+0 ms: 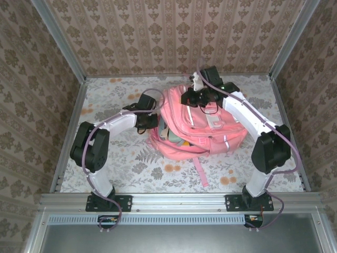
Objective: Pack books, pencil case, and school supplies into a backpack
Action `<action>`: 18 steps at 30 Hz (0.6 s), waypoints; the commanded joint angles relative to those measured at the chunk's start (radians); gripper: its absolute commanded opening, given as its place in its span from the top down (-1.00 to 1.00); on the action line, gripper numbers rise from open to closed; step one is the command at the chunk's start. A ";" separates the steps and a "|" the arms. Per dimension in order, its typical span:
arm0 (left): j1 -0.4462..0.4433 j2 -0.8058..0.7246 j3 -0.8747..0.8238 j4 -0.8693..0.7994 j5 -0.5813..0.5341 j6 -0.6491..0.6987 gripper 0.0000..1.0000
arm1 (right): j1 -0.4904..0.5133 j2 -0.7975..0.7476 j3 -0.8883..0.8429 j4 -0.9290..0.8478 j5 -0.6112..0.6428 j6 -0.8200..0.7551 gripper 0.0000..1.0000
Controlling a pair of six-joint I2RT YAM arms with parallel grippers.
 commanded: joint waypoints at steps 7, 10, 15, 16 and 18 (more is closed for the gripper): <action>-0.021 -0.277 -0.277 -0.025 -0.177 -0.256 1.00 | 0.063 0.173 0.277 -0.007 -0.003 -0.070 1.00; -0.063 -0.397 -0.366 -0.042 -0.244 -0.372 1.00 | 0.082 0.238 0.363 -0.030 -0.007 -0.075 1.00; -0.200 -0.529 -0.428 -0.161 -0.408 -0.622 1.00 | 0.112 0.315 0.474 -0.058 -0.009 -0.075 0.99; -0.232 -0.545 -0.444 -0.148 -0.417 -0.666 1.00 | 0.118 0.323 0.488 -0.061 -0.009 -0.074 0.98; -0.307 -0.551 -0.458 -0.118 -0.442 -0.749 1.00 | 0.125 0.331 0.505 -0.064 -0.012 -0.071 0.95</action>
